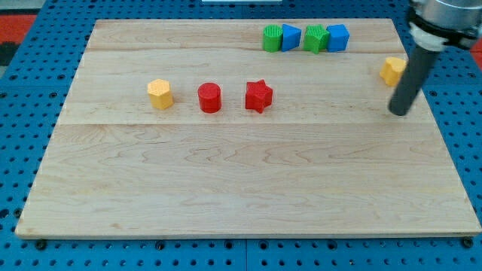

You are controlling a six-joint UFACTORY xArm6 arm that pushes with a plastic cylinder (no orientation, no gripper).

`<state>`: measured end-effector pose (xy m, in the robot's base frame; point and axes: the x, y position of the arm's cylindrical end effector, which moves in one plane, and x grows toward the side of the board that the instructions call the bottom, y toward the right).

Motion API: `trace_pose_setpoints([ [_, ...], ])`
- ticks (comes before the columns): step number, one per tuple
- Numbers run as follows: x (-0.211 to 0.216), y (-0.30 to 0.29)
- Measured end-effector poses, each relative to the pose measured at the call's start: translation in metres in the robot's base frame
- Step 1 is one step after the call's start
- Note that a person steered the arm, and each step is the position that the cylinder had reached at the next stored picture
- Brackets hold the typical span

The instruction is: Push the yellow heart below the blue cube

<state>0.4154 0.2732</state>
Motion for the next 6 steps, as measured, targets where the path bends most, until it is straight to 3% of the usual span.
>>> trace_pose_setpoints([
  [1,-0.066,0.051],
  [2,-0.068,-0.052],
  [3,-0.072,-0.073],
  [5,-0.110,0.000],
  [6,-0.176,0.015],
])
